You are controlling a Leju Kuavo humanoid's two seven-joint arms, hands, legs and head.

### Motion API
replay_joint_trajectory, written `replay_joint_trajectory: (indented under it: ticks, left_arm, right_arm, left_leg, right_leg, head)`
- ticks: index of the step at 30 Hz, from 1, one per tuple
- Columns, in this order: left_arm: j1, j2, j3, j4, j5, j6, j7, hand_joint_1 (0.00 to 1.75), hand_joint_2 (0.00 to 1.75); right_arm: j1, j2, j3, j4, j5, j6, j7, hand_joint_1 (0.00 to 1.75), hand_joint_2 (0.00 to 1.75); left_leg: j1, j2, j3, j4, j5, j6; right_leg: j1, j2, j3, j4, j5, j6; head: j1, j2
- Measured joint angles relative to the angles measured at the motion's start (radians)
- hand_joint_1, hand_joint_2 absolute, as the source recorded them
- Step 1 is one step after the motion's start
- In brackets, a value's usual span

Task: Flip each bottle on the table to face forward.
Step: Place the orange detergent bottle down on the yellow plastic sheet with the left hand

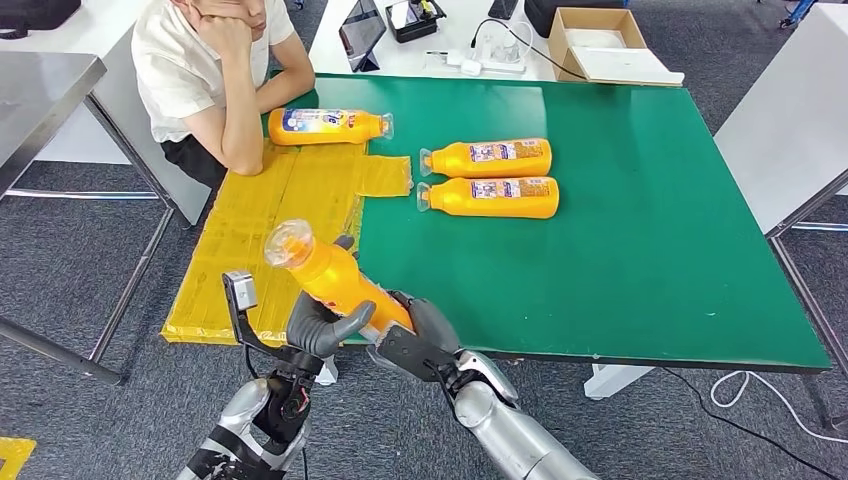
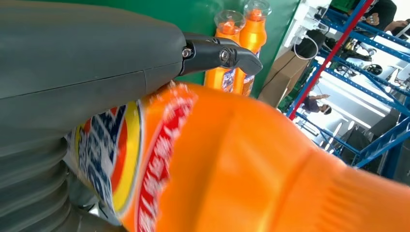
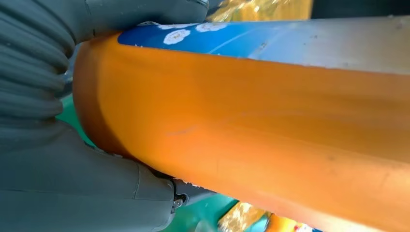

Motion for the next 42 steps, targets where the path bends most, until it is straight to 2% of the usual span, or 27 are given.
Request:
replay_joint_trajectory:
  ticks: [7,13,16,17,18,20,21,24,28,30,34,38,42]
  left_arm:
    - [0.000,0.000,0.002,0.000,0.023,-0.002,0.023,0.00,1.75]
    - [0.001,0.000,0.003,0.000,0.028,-0.002,0.026,0.00,1.75]
    - [0.001,0.000,0.004,0.000,0.025,0.003,0.031,1.27,1.75]
    - [0.001,0.000,0.004,0.002,0.022,0.009,0.035,1.71,1.75]
    - [0.001,0.000,0.005,0.004,0.017,0.016,0.037,1.75,1.75]
    - [0.001,0.000,0.008,0.011,0.010,0.027,0.041,1.75,1.75]
    - [0.001,0.001,0.009,0.013,0.008,0.028,0.040,1.75,1.75]
    - [0.001,0.001,0.013,0.019,0.004,0.026,0.036,1.75,1.75]
    - [0.000,0.001,0.016,0.023,0.001,0.024,0.033,1.75,1.75]
    - [-0.001,0.001,0.018,0.024,0.005,0.021,0.035,1.75,1.75]
    - [-0.002,0.001,0.019,0.024,0.051,-0.012,0.042,1.75,1.75]
    - [-0.002,0.002,0.019,0.024,0.093,-0.046,0.041,1.75,1.75]
    - [-0.002,0.006,0.019,0.019,0.134,-0.071,0.032,1.75,1.75]
  right_arm:
    - [-0.007,0.004,0.021,0.027,0.105,-0.137,0.070,1.75,1.75]
    - [-0.014,0.010,0.030,0.046,0.123,-0.160,0.081,1.75,1.75]
    - [-0.019,0.011,0.040,0.054,0.167,-0.200,0.103,1.71,1.75]
    - [-0.022,0.012,0.047,0.057,0.192,-0.220,0.117,1.62,1.75]
    - [-0.025,0.013,0.054,0.061,0.217,-0.239,0.132,1.37,1.75]
    - [-0.031,0.016,0.066,0.069,0.259,-0.269,0.157,0.93,1.75]
    - [-0.033,0.018,0.071,0.072,0.270,-0.277,0.163,0.77,1.75]
    - [-0.036,0.024,0.075,0.081,0.276,-0.284,0.166,0.77,1.75]
    - [-0.039,0.029,0.080,0.091,0.276,-0.285,0.165,0.00,1.75]
    - [-0.039,0.033,0.087,0.094,0.274,-0.288,0.154,0.00,1.75]
    - [-0.033,0.047,0.092,0.095,0.215,-0.277,0.076,0.00,0.00]
    - [-0.027,0.058,0.090,0.084,0.152,-0.255,-0.018,0.00,0.00]
    - [-0.013,0.056,0.089,0.050,0.076,-0.178,-0.122,0.00,0.00]
  left_leg:
    - [0.000,0.000,0.000,0.000,0.000,0.000]
    - [0.000,0.000,0.000,0.000,0.000,0.000]
    - [0.000,0.000,0.000,0.000,0.000,0.000]
    - [0.000,0.000,0.000,0.000,0.000,0.000]
    - [0.000,0.000,0.000,0.000,0.000,0.000]
    - [0.000,0.000,0.000,0.000,0.000,0.000]
    - [0.000,0.000,0.000,0.000,0.000,0.000]
    - [0.000,0.000,0.000,0.000,0.000,0.000]
    - [0.000,0.000,0.000,0.000,0.000,0.000]
    - [0.000,0.000,0.000,0.000,0.000,0.000]
    - [0.000,0.000,0.000,0.000,0.000,0.000]
    - [0.000,0.000,0.000,0.000,0.000,0.000]
    - [0.000,0.000,0.000,0.000,0.000,0.000]
  right_leg:
    - [0.000,0.000,0.000,0.000,0.000,0.000]
    - [0.000,0.000,0.000,0.000,0.000,0.000]
    - [0.000,0.000,0.000,0.000,0.000,0.000]
    - [0.000,0.000,0.000,0.000,0.000,0.000]
    - [0.000,0.000,0.000,0.000,0.000,0.000]
    - [0.000,0.000,0.000,0.000,0.000,0.000]
    - [0.000,0.000,0.000,0.000,0.000,0.000]
    - [0.000,0.000,0.000,0.000,0.000,0.000]
    - [0.000,0.000,0.000,0.000,0.000,0.000]
    - [0.000,0.000,0.000,0.000,0.000,0.000]
    - [0.000,0.000,0.000,0.000,0.000,0.000]
    - [0.000,0.000,0.000,0.000,0.000,0.000]
    - [0.000,0.000,0.000,0.000,0.000,0.000]
  head:
    - [0.000,0.000]
    - [0.000,0.000]
    - [0.000,0.000]
    - [0.000,0.000]
    - [0.000,0.000]
    - [0.000,0.000]
    - [0.000,0.000]
    - [0.000,0.000]
    - [0.000,0.000]
    - [0.000,0.000]
    - [0.000,0.000]
    - [0.000,0.000]
    - [0.000,0.000]
